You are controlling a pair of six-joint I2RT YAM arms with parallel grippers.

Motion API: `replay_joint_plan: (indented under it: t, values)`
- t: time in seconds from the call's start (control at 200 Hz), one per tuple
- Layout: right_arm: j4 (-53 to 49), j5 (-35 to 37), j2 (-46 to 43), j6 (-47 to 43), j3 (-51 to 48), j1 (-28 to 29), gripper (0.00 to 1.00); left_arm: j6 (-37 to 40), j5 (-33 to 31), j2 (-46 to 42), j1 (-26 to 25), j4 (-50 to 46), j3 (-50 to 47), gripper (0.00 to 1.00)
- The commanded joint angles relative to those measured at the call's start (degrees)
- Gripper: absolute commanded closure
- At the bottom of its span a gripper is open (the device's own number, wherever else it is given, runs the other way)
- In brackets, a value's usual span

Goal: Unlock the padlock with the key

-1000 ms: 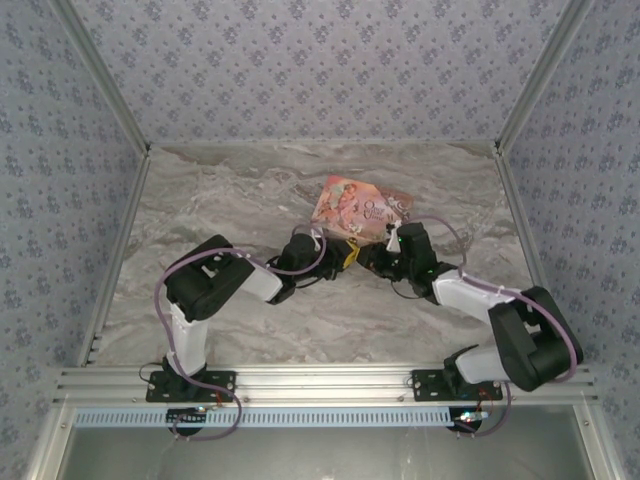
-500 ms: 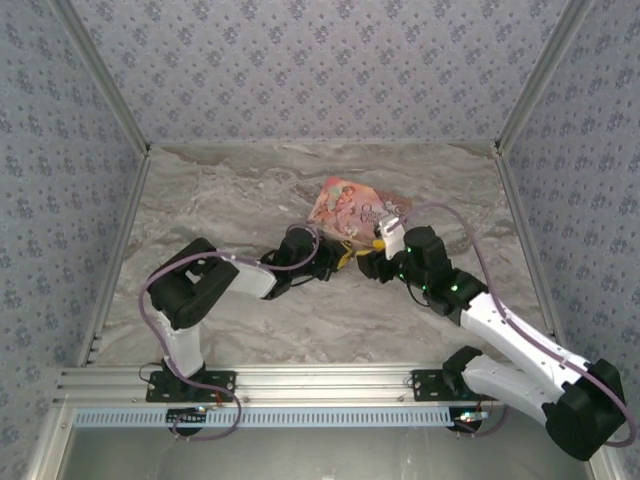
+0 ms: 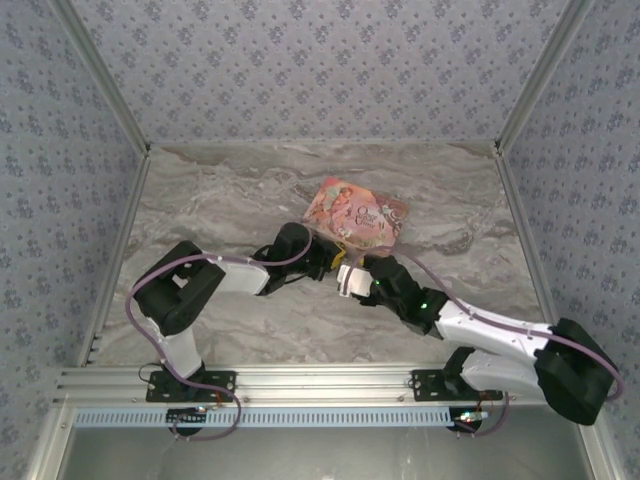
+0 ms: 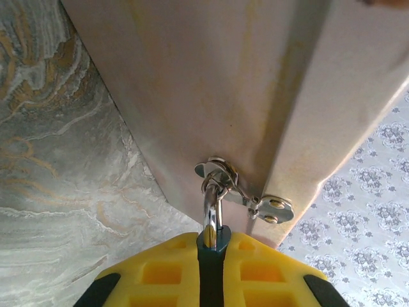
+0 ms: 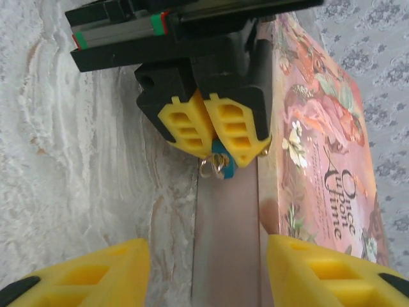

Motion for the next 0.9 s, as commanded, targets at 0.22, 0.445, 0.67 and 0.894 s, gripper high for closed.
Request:
replay_joint_plan:
  t: [0.22, 0.445, 0.67, 0.894]
  values:
    - [16.0, 1.3, 11.1, -6.1, 1.1, -0.4, 0.61, -0.8, 1.8, -2.3, 0.1, 2.0, 2.1, 1.0]
    - [19.4, 0.7, 14.5, -6.1, 1.9, -1.7, 0.68, -1.0, 1.9, -2.1, 0.1, 2.4, 1.9, 1.0]
    - [19.3, 0.0, 15.8, -6.5, 3.1, -2.5, 0.71, -1.2, 2.2, -1.9, 0.0, 2.6, 2.0, 1.0]
    - [19.6, 0.2, 17.0, -6.4, 3.7, -2.9, 0.83, -1.5, 2.3, -1.7, 0.0, 3.0, 1.8, 1.0]
